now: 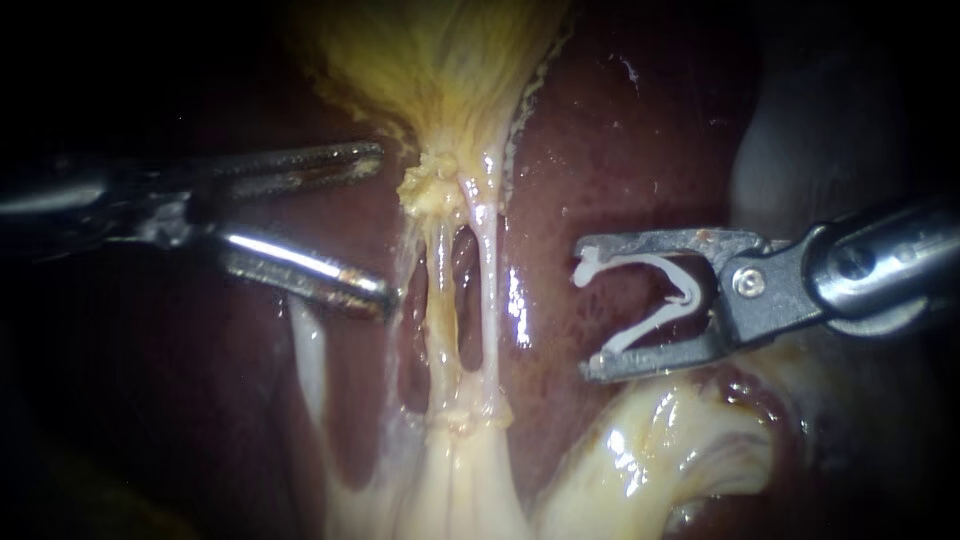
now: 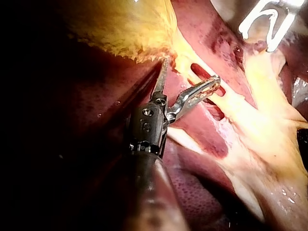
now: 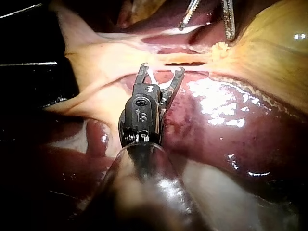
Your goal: Grabbing gallbladder
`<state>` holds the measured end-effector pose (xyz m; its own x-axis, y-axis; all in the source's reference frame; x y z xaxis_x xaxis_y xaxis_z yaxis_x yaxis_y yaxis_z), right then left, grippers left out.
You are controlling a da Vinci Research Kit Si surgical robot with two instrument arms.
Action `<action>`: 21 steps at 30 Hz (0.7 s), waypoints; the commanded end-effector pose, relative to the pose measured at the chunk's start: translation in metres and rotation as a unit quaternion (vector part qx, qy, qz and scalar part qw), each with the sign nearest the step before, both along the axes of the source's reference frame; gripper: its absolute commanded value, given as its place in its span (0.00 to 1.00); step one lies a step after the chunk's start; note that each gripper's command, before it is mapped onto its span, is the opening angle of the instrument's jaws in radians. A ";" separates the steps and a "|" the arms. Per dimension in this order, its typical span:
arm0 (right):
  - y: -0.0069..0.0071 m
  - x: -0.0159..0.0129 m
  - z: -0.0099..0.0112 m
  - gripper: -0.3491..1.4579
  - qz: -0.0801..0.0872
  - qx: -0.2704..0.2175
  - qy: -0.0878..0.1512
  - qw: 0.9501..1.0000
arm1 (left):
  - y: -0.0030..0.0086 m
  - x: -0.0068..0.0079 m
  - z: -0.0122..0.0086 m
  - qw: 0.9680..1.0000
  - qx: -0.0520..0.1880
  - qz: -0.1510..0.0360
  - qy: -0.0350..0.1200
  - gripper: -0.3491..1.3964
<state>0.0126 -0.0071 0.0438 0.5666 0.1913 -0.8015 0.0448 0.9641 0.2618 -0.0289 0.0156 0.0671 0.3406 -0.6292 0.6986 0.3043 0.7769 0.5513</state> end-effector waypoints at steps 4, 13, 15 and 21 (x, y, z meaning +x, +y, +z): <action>0.0000 0.0000 0.0000 0.47 0.000 0.000 0.000 1.000 | 0.0008 -0.0006 0.0010 1.000 0.013 -0.008 0.000 0.57; 0.0000 0.0000 0.0000 0.47 0.000 0.000 0.000 1.000 | 0.0016 -0.0011 0.0020 0.999 0.042 -0.024 0.000 0.28; 0.0000 0.0000 0.0000 0.47 0.000 0.000 0.000 1.000 | 0.0017 -0.0010 0.0022 0.999 0.047 -0.027 0.000 0.21; 0.0000 0.0000 0.0000 0.47 0.000 0.000 0.000 1.000 | 0.0018 -0.0005 0.0024 0.998 0.060 -0.034 0.004 0.00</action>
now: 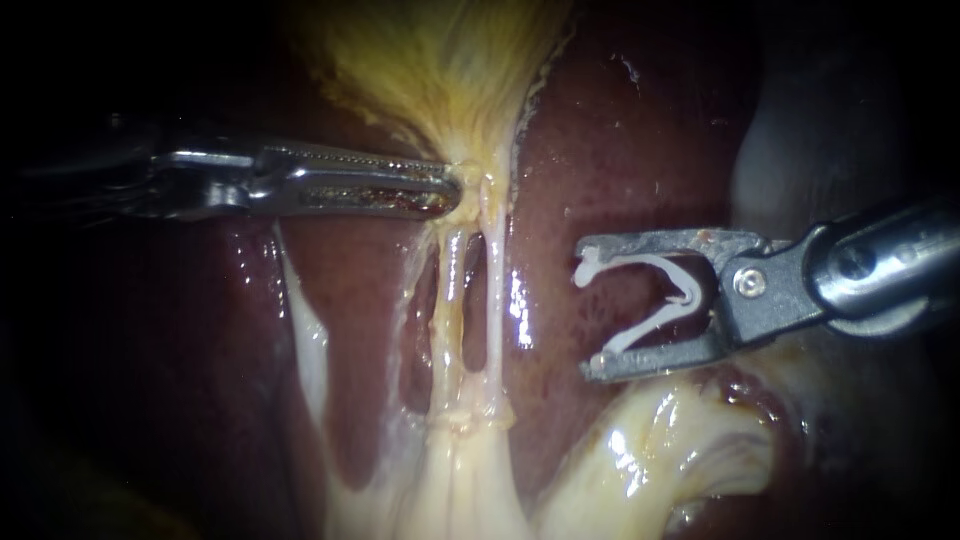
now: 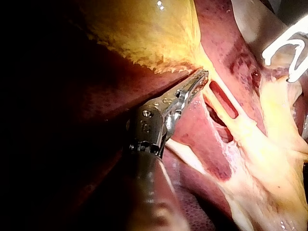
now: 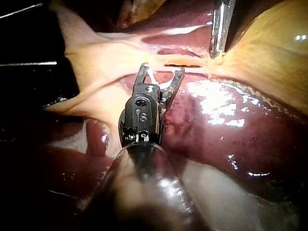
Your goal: Grabbing gallbladder
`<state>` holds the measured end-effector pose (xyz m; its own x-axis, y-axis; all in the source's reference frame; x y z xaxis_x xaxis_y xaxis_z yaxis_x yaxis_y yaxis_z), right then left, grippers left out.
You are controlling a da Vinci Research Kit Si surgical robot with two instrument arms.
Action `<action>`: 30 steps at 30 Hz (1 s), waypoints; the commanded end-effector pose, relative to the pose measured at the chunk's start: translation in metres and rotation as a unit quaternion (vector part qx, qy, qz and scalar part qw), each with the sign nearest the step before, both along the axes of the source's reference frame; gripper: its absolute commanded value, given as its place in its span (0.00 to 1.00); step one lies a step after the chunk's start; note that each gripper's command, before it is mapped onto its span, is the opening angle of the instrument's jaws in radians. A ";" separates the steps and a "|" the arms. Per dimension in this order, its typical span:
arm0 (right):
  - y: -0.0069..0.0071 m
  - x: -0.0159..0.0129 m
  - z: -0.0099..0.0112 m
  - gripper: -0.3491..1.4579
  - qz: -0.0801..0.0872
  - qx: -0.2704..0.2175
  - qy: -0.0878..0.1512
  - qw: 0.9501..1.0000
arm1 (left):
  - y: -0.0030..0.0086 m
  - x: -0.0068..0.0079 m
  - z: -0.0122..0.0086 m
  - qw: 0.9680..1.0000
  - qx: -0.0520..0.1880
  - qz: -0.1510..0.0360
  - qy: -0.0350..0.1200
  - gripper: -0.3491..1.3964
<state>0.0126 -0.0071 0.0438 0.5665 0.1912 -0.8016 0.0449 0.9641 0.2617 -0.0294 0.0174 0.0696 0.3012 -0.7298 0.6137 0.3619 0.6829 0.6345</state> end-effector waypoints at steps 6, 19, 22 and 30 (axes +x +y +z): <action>0.0000 0.0000 0.0000 0.47 0.000 0.000 0.000 1.000 | 0.0002 0.0009 -0.0018 0.999 0.028 -0.016 0.005 0.00; 0.0000 0.0000 0.0000 0.47 0.000 0.000 0.000 1.000 | 0.0056 0.0073 -0.0090 0.997 0.044 -0.056 0.014 0.00; 0.0000 0.0000 0.0001 0.47 0.000 0.000 0.000 1.000 | 0.0054 0.0079 -0.0091 0.997 0.044 -0.060 0.017 0.00; 0.0000 0.0000 0.0001 0.47 0.000 0.000 0.000 1.000 | 0.0050 0.0078 -0.0092 0.997 0.043 -0.064 0.020 0.00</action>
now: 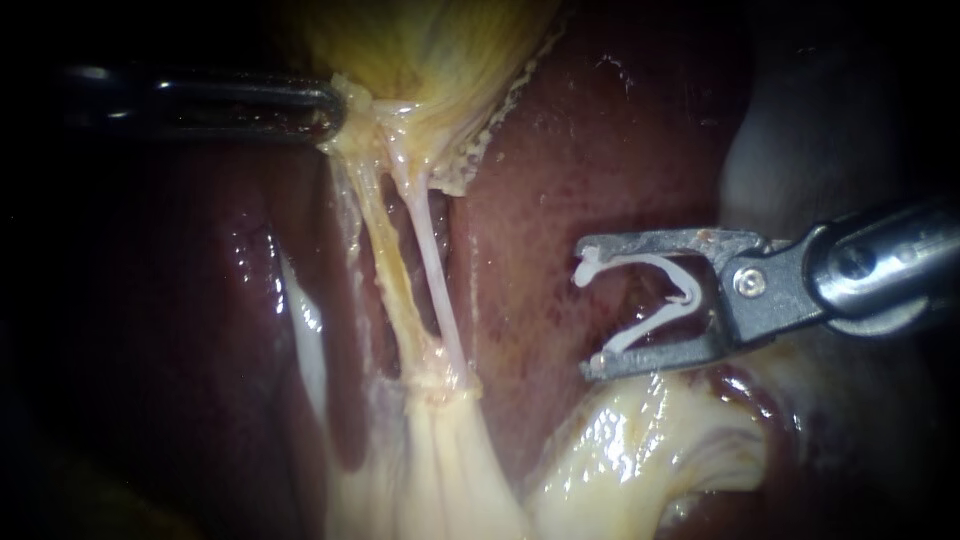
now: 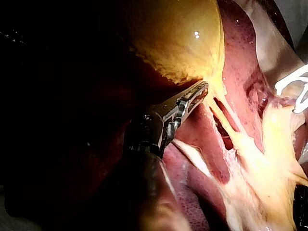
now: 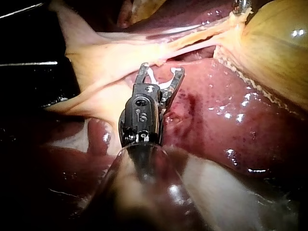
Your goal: Grabbing gallbladder
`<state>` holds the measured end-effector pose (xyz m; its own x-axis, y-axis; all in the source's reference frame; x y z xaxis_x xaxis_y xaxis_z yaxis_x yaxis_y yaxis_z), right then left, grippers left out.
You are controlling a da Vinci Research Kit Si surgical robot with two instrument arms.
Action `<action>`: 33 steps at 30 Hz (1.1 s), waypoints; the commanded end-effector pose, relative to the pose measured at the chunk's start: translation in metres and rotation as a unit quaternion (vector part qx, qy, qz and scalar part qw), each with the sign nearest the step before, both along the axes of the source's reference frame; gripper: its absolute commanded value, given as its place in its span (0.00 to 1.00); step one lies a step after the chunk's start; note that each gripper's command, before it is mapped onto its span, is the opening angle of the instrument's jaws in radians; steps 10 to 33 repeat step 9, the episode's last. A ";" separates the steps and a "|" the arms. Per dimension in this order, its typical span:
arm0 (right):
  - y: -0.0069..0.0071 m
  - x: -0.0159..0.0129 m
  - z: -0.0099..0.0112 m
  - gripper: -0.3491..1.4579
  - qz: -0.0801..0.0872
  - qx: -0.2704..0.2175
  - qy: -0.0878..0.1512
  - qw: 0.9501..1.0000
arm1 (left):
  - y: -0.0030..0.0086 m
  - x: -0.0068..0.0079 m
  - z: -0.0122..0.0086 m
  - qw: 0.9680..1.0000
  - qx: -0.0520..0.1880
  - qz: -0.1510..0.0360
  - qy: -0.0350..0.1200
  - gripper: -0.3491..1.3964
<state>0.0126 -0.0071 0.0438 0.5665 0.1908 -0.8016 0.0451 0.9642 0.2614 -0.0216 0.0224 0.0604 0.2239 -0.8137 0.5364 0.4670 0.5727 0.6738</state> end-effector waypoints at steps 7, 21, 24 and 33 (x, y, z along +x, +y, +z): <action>0.0000 0.0000 0.0000 0.47 0.000 0.000 0.000 1.000 | -0.0003 -0.0001 0.0001 1.000 -0.001 -0.004 0.003 0.00; 0.0000 0.0000 0.0000 0.47 0.000 0.000 0.000 1.000 | -0.0004 -0.0002 0.0001 1.000 -0.001 -0.002 0.002 0.00; 0.0000 0.0000 0.0000 0.47 0.000 0.000 0.000 1.000 | -0.0004 -0.0002 0.0001 1.000 -0.001 -0.002 0.002 0.00; 0.0000 0.0000 0.0000 0.47 0.000 0.000 0.000 1.000 | -0.0004 -0.0002 0.0001 1.000 -0.001 -0.002 0.002 0.00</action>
